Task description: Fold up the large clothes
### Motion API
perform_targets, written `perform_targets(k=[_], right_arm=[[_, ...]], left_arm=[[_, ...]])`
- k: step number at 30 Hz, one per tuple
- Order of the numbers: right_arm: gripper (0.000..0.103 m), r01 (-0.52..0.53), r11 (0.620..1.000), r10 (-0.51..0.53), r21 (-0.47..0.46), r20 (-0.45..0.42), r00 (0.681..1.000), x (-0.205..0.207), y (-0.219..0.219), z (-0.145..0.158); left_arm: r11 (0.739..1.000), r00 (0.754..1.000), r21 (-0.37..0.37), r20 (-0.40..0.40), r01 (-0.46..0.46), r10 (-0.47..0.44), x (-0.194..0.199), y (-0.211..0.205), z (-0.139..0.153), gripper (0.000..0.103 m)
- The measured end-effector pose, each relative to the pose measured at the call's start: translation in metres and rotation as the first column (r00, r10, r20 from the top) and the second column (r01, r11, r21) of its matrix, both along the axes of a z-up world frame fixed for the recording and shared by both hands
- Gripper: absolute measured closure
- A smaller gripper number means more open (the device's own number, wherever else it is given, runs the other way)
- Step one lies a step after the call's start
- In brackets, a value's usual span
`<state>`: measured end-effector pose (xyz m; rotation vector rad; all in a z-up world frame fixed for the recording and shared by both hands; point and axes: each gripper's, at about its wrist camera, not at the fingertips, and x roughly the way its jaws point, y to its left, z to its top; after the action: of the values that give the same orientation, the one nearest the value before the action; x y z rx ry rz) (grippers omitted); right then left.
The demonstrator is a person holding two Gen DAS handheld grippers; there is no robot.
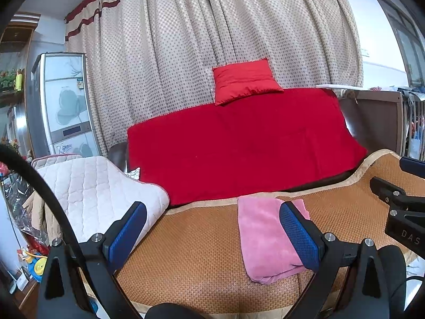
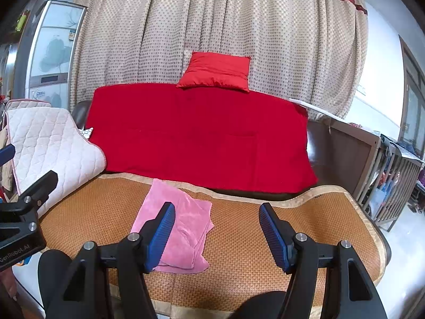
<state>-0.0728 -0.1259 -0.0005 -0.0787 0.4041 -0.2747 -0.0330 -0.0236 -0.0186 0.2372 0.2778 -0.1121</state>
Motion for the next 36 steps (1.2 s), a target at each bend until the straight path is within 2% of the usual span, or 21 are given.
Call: perform_targets(k=[13, 36], right_arm=[[0.034, -0.008, 1.0, 0.008, -0.006, -0.001, 1.0, 0.001, 0.004, -0.001], [0.034, -0.042, 0.999, 0.041, -0.021, -0.05, 0.998, 0.015, 0.019, -0.017]], left_arm=[[0.999, 0.999, 0.002, 0.018, -0.04, 0.04, -0.002, 0.008, 0.002, 0.003], [0.996, 0.996, -0.012, -0.005, -0.087, 0.087, 0.006, 0.018, -0.004, 0.003]])
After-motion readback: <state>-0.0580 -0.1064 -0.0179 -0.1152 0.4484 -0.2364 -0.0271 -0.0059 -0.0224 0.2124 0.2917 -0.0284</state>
